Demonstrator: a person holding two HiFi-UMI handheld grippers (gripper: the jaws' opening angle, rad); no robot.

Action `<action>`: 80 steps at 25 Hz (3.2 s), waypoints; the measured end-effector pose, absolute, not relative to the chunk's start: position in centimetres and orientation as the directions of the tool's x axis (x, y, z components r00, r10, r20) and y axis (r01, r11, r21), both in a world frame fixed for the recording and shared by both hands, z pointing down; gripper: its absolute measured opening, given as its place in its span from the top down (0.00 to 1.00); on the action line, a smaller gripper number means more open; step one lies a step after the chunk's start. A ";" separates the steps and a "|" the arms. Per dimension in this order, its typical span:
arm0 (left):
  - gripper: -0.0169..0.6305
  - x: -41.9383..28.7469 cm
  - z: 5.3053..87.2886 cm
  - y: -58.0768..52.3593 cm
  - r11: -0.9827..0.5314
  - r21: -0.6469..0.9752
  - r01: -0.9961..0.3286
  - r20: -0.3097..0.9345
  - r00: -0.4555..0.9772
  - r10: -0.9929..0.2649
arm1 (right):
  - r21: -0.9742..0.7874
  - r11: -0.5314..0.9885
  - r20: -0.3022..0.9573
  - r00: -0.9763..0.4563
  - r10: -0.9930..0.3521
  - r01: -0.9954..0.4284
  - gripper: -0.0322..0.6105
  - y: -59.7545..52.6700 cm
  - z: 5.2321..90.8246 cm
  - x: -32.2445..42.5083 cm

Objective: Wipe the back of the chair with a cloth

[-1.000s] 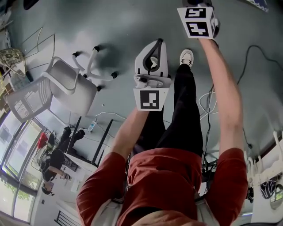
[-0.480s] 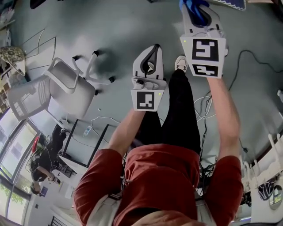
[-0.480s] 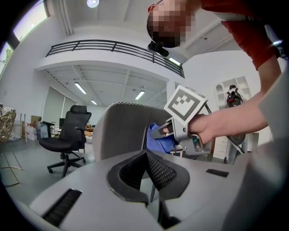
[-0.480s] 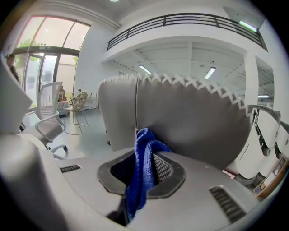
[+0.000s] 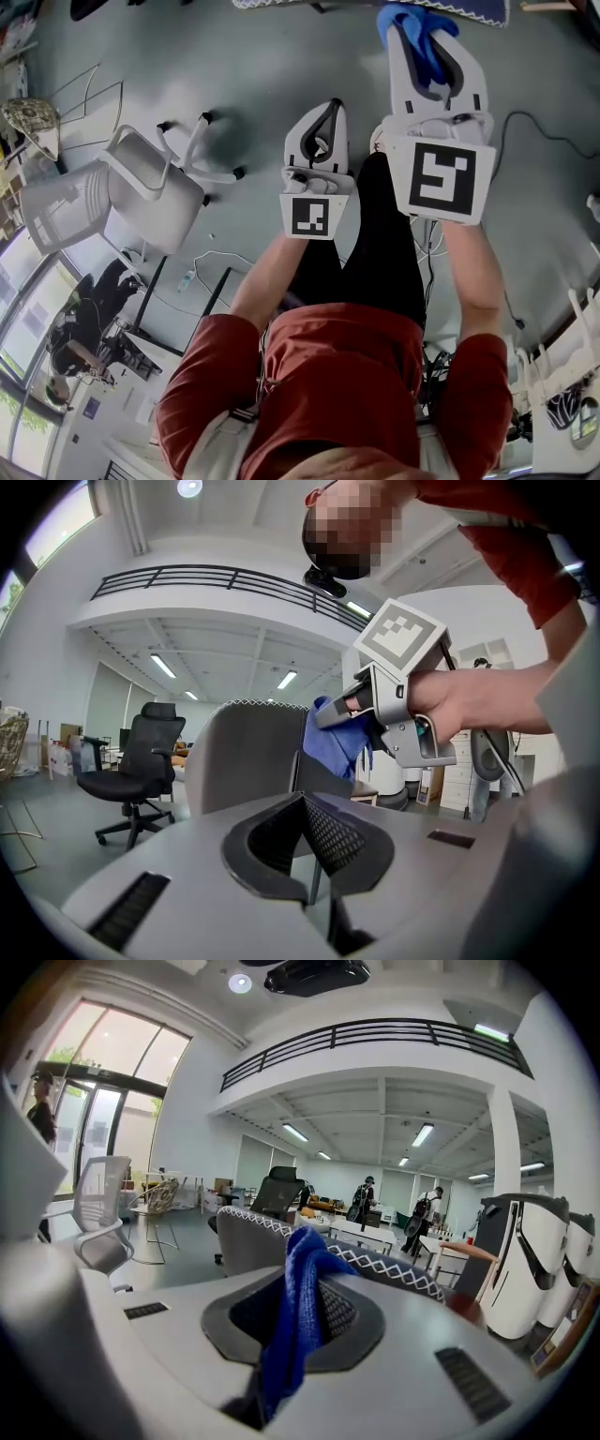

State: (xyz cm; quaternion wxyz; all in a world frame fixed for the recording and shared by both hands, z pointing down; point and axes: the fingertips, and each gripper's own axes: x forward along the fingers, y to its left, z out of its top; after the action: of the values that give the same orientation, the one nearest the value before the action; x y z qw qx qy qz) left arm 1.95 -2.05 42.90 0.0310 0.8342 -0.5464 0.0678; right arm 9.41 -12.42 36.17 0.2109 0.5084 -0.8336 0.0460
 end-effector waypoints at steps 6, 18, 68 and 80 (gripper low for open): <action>0.95 2.4 42.8 -2.4 -0.399 -0.021 -0.917 0.158 0.391 -0.907 | 0.144 0.500 0.385 -0.417 -0.823 -0.854 0.87 -12.3 36.0 9.9; 0.95 4.6 45.8 -5.1 -0.427 -0.036 -0.904 0.184 0.414 -0.892 | 0.157 0.406 0.471 -0.293 -0.832 -0.900 0.87 -11.6 52.3 15.3; 0.95 4.4 33.9 -4.2 -0.422 -0.060 -0.905 0.308 0.385 -0.870 | 0.232 0.433 0.531 -0.260 -0.806 -0.871 0.87 -15.6 43.6 18.1; 0.95 3.7 23.3 -2.7 -0.426 -0.084 -0.901 0.233 0.398 -0.887 | 0.228 0.446 0.530 -0.274 -0.803 -0.866 0.87 -13.7 35.7 18.3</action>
State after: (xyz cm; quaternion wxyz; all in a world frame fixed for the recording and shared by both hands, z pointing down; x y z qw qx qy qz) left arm 3.66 -2.70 23.32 0.0276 0.8357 -0.5349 0.1216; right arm 18.32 -13.68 35.71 0.2979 0.5238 -0.7963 0.0531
